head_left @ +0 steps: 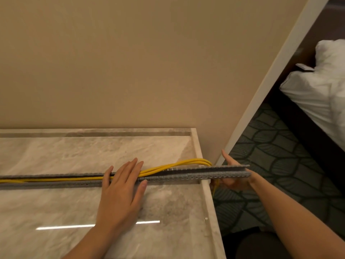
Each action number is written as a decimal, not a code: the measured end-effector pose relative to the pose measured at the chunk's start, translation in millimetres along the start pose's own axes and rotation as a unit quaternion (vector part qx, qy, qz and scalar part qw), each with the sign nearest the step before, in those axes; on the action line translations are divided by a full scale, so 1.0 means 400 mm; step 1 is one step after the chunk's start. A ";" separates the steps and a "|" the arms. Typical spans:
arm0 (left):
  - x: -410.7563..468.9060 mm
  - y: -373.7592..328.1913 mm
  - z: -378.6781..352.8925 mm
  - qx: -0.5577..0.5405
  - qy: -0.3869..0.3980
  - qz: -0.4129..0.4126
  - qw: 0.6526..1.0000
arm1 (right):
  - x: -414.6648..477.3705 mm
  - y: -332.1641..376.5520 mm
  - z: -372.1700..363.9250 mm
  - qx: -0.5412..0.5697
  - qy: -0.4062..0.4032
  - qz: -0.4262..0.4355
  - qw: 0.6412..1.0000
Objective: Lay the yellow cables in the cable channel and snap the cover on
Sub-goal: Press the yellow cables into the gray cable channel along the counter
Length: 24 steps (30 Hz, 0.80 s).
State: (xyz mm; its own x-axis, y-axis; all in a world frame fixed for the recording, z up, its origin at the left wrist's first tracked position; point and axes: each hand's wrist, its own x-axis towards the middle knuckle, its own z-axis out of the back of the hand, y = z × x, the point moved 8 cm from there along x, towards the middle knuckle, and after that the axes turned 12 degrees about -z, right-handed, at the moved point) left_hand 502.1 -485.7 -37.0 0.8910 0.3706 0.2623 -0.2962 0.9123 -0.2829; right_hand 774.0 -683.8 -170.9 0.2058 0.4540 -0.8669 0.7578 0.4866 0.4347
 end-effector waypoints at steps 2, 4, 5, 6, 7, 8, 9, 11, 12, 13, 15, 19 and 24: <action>0.000 -0.001 0.000 0.000 0.001 0.000 1.000 | -0.005 0.008 0.022 0.005 -0.024 0.062 0.998; 0.001 -0.001 0.001 0.002 0.002 0.000 1.000 | -0.023 0.007 -0.005 -0.005 0.016 0.052 0.999; 0.000 -0.001 0.000 0.003 0.004 0.000 1.000 | -0.031 0.012 -0.016 0.009 0.037 0.044 0.998; 0.000 -0.002 0.000 0.004 0.006 0.000 1.000 | -0.037 0.022 -0.022 0.033 0.059 0.048 0.997; 0.000 -0.001 0.000 0.005 0.007 0.000 1.000 | -0.045 0.038 -0.028 0.062 0.078 0.065 0.993; 0.000 -0.001 0.001 0.005 0.007 0.000 1.000 | -0.055 0.054 -0.027 0.091 0.090 0.089 0.988; 0.000 -0.001 0.001 0.005 0.007 0.000 1.000 | -0.069 0.067 -0.024 0.118 0.095 0.113 0.982; -0.001 0.000 0.000 0.004 0.007 0.000 1.000 | -0.102 0.089 -0.018 0.140 0.088 0.152 0.975; -0.001 0.000 0.000 0.005 0.007 0.000 1.000 | -0.123 0.101 -0.018 0.134 0.075 0.172 0.973; -0.001 0.000 -0.001 0.006 0.007 0.000 1.000 | -0.146 0.113 -0.020 0.126 0.060 0.194 0.971; -0.001 0.002 -0.003 0.007 0.007 0.000 1.000 | -0.191 0.137 -0.029 0.114 0.038 0.240 0.963; 0.000 0.003 -0.003 0.011 0.005 0.004 1.000 | -0.266 0.176 -0.049 0.093 -0.015 0.337 0.937; 0.000 0.004 -0.004 0.013 0.006 0.002 1.000 | -0.339 0.181 -0.053 0.025 -0.116 0.451 0.885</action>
State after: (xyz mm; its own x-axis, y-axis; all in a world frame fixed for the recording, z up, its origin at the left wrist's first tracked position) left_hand 502.3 -484.7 -39.0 0.8938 0.3725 0.2497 -0.3085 0.9149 -0.2604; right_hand 787.7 -694.2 -16.6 0.8576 0.4731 -0.2017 0.2455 -0.0319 0.9689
